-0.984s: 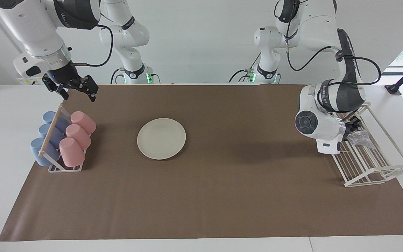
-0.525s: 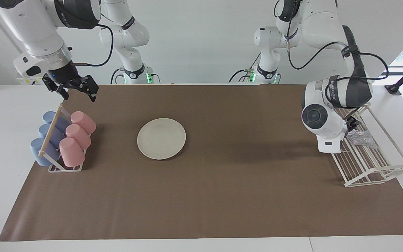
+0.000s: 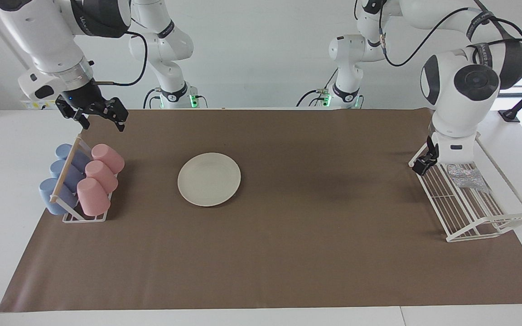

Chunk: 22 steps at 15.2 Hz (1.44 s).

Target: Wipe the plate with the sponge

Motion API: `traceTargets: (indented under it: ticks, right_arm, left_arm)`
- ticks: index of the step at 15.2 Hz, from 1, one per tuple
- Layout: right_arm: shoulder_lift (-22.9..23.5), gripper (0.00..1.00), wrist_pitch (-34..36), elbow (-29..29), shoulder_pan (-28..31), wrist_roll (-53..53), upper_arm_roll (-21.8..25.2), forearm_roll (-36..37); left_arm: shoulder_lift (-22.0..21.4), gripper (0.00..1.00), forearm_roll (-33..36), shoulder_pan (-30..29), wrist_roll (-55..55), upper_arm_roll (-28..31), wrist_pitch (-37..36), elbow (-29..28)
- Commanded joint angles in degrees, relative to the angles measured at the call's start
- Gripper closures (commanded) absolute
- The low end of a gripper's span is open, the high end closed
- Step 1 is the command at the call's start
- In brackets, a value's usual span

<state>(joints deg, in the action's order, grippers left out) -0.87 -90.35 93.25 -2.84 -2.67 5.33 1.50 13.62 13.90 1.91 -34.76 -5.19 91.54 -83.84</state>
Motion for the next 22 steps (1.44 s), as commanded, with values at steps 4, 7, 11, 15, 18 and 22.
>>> traceTargets:
  ticks: [4,7,11,15,18,22]
  right_arm:
    - [-0.45,0.0,-0.09,0.53,-0.67,0.3,-0.4,0.52]
    - [-0.45,0.0,0.0,0.53,-0.67,0.3,-0.41,0.52]
    - [-0.45,0.0,-0.18,0.53,-0.67,0.3,-0.32,0.52]
    - [-0.45,0.0,-0.09,0.53,-0.67,0.12,-0.32,0.52]
    - [-0.45,0.0,0.09,0.53,-0.59,-0.14,-0.4,0.43]
    - [-0.45,0.0,0.09,0.44,-0.59,-0.14,-0.32,0.43]
  left_arm:
    - [-9.22,0.0,-12.4,-3.14,16.2,-0.7,-7.23,-0.54]
    - [-13.44,0.0,-14.42,-2.53,24.54,-0.44,-11.55,-2.99]
    - [-15.29,0.0,-15.83,-0.42,24.92,-0.26,-5.0,-7.04]
    - [-15.82,0.0,-15.83,-0.85,24.74,-0.17,-4.88,-8.45]
    - [-15.82,0.0,-15.83,-0.68,24.4,-0.26,-6.2,-8.1]
    - [-15.82,0.0,-15.83,-1.12,24.48,-0.35,-6.11,-7.92]
